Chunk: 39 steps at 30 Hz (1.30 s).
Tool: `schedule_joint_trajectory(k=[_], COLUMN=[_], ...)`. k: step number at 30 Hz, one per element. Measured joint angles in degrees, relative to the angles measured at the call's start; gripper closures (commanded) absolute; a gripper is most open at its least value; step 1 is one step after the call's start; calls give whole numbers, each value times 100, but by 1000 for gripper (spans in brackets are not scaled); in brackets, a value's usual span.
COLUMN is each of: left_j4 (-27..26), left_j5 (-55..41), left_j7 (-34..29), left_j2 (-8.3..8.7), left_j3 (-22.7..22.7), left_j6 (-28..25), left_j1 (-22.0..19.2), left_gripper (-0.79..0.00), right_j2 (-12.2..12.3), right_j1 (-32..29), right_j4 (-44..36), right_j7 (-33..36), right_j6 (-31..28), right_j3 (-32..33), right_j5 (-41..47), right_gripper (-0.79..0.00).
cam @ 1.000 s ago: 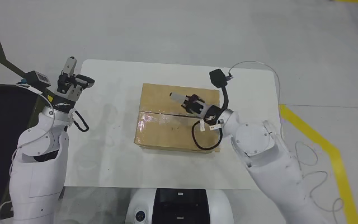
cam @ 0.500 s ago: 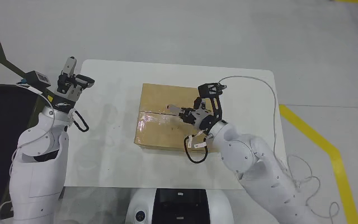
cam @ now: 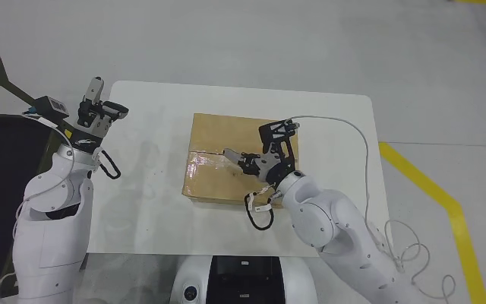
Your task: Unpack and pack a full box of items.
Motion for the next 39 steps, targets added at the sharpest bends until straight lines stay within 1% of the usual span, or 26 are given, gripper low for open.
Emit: schedule_joint_trajectory(k=[2,3,5,7,12,13,14,15,19,20,22,24,25,26,28,31,34,35,36,37,39], left_j4=[0,0,0,0,0,0,0,0,0,0,0,0,0,0,0,0,0,0,0,0,0], left_j5=[0,0,0,0,0,0,0,0,0,0,0,0,0,0,0,0,0,0,0,0,0], left_j7=[0,0,0,0,0,0,0,0,0,0,0,0,0,0,0,0,0,0,0,0,0], left_j2=[0,0,0,0,0,0,0,0,0,0,0,0,0,0,0,0,0,0,0,0,0], left_j3=[0,0,0,0,0,0,0,0,0,0,0,0,0,0,0,0,0,0,0,0,0], left_j6=[0,0,0,0,0,0,0,0,0,0,0,0,0,0,0,0,0,0,0,0,0], left_j1=[0,0,0,0,0,0,0,0,0,0,0,0,0,0,0,0,0,0,0,0,0], left_gripper=[-785,-785,-785,-785,-785,-785,-785,-785,-785,-785,-785,-785,-785,-785,-785,-785,-785,-785,-785,-785,-785], right_j2=[1,5,38,71,120,130,135,137,124,117,100,83,71,62,37,-9,-61,-76,-91,-110,-138], right_j1=[-18,-27,-13,-53,-184,-231,-276,-321,-401,-394,-359,-323,-297,-277,-221,-116,-19,6,30,58,90], right_j4=[-2,9,27,-48,-185,-195,-196,-193,-103,-81,-35,7,30,49,114,251,365,392,417,449,493], right_j7=[36,106,216,314,523,499,468,440,467,496,561,612,637,650,673,711,775,799,821,848,877], right_j6=[-41,-155,-578,-787,-921,-909,-898,-903,-1057,-1101,-1212,-1308,-1371,-1415,-1486,-1502,-1474,-1466,-1456,-1430,-1368], right_j3=[-22,-35,-39,-72,-145,-164,-195,-232,-349,-366,-396,-421,-438,-451,-481,-542,-619,-642,-662,-686,-719], right_j5=[39,103,41,-501,-1672,-1977,-2195,-2367,-2770,-2798,-2827,-2840,-2840,-2841,-2870,-2963,-3061,-3089,-3122,-3179,-3285], right_gripper=[-785,-785,-785,-785,-785,-748,-773,-785,-785,-767,-702,-693,-680,-650,-637,-585,-563,-529,-520,-468,-413])
